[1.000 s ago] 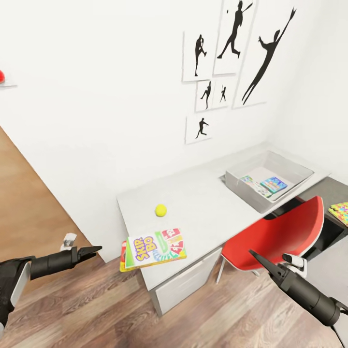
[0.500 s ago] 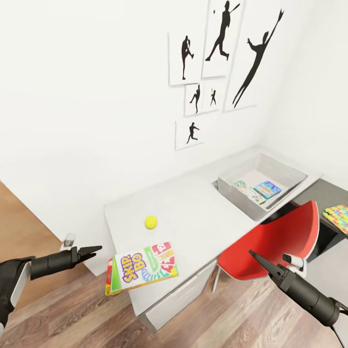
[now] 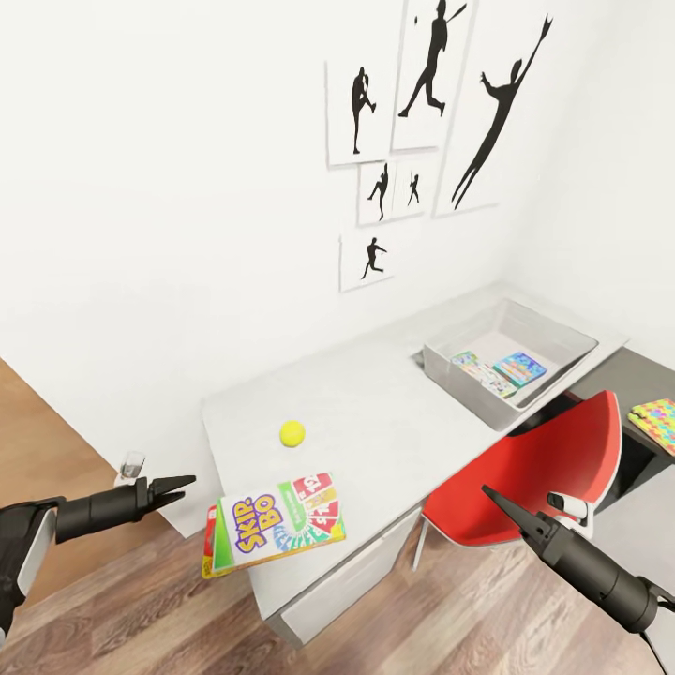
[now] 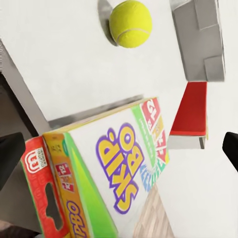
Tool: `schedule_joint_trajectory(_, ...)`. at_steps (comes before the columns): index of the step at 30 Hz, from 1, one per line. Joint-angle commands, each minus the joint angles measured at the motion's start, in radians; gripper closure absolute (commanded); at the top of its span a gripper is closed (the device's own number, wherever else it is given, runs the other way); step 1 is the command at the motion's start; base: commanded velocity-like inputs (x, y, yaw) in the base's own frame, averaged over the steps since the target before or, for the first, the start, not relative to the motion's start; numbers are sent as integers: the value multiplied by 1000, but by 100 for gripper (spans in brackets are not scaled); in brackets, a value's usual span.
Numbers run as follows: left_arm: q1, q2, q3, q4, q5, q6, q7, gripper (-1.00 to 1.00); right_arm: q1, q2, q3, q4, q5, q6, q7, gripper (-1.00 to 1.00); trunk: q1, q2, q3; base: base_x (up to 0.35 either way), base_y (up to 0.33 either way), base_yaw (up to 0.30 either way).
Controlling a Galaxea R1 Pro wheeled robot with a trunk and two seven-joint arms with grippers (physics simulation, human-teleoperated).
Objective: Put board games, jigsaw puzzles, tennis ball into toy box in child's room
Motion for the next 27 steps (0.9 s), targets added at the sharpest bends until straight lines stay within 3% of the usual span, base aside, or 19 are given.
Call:
schedule_joint_trajectory(1,-1,0,1,1,2,12,-1,-100,0,0,0,0,-6,8,0,-100,4,-8,-4,1,0,0)
schedule_joint_trajectory(11,-1,1,7,8,2,52,5,-100,-3,0,0,2,-5,9,-6,-100,42,-78,-36,0,0,0)
schedule_joint_trajectory(25,7,-1,4,57,-3,51,22,-100,-4,0,-3,8,-3,7,-6,-100,96,-176,-80,0,0,0)
schedule_joint_trajectory(27,7,-12,-8,68,-9,39,31,-100,-2,11,3,8,0,11,-5,-100,96,-176,-79,0,0,0)
